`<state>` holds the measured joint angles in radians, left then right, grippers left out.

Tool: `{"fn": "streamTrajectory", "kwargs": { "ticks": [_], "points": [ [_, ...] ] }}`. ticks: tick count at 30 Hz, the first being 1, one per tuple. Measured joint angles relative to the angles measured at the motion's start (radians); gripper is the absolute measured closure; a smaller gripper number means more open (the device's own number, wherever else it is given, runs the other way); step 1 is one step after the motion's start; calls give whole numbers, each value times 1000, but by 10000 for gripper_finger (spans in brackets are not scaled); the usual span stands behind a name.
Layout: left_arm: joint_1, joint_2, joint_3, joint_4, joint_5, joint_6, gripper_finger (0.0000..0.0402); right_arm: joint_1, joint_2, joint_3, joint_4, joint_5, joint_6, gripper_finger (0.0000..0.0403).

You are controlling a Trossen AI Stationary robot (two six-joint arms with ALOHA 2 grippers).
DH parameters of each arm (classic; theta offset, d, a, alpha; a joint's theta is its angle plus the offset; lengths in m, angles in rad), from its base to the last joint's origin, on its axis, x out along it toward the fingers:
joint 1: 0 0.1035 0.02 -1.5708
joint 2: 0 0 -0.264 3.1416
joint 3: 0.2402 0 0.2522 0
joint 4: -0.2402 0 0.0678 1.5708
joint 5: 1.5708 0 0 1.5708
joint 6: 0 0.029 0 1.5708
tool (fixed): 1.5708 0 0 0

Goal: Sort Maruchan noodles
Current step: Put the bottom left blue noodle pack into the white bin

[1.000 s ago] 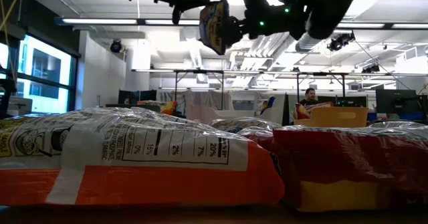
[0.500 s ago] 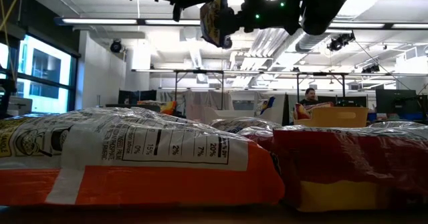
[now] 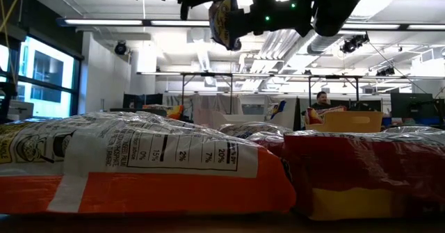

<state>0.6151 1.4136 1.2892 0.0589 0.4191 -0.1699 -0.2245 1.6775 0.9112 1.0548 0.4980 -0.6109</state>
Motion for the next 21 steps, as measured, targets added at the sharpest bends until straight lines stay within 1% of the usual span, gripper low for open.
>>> {"fn": "streamTrajectory", "kwargs": {
  "ticks": [2,5,13,16,19,21],
  "points": [
    [0,0,0,0,-11,20,396,0,0,0,0,0,-2,306],
    [0,0,0,-3,-27,63,378,0,0,0,-1,1,-14,307],
    [22,-14,0,-41,-55,215,298,-5,0,0,-1,17,-18,308],
    [38,-29,0,-56,-108,289,271,-13,-2,0,-6,35,-18,308],
    [60,-44,0,-61,-135,336,252,-25,-20,0,-36,52,-12,308],
    [72,-50,0,-61,-137,355,243,-35,-43,11,-94,51,5,308]
  ]
}}
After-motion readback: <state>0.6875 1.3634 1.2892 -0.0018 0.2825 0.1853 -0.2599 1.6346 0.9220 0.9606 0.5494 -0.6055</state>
